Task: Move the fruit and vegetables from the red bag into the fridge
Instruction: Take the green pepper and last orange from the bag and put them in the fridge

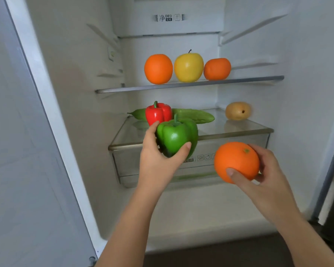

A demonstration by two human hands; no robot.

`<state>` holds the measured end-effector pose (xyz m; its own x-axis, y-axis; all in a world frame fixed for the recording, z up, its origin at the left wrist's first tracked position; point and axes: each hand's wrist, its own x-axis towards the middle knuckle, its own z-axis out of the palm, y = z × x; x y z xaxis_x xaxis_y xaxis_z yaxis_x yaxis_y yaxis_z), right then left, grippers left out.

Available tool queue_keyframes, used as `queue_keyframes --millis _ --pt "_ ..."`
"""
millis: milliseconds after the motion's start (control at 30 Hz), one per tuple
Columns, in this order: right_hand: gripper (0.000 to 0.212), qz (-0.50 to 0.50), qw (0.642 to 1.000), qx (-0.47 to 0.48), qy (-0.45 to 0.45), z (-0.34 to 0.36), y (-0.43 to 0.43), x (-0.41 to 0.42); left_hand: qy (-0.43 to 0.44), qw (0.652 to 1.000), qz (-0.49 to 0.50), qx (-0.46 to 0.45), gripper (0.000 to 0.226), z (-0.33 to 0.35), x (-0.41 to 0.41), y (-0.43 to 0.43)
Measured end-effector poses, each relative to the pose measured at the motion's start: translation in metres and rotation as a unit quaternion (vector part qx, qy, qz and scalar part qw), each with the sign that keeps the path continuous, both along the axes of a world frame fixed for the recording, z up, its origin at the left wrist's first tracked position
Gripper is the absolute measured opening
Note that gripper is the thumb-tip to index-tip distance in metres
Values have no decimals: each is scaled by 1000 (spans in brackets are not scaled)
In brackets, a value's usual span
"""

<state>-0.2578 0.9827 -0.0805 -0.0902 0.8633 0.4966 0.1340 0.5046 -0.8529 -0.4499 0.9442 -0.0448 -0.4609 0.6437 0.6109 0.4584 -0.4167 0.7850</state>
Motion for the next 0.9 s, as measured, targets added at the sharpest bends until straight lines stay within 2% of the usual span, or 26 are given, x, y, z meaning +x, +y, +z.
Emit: queue_keyframes --millis 200,467,600,733,900 --pt "60 29 999 0 41 10 32 -8 29 999 30 6 79 20 -3 41" --pt "56 46 998 -12 38 6 66 -4 40 998 44 -16 87 23 11 86" --pt "71 41 999 -16 31 4 76 0 70 996 49 -34 85 27 15 100" --pt "66 45 998 -9 34 4 81 4 86 994 48 -50 87 30 17 112" --pt "71 49 998 -6 44 4 82 10 100 992 27 -69 88 32 19 124"
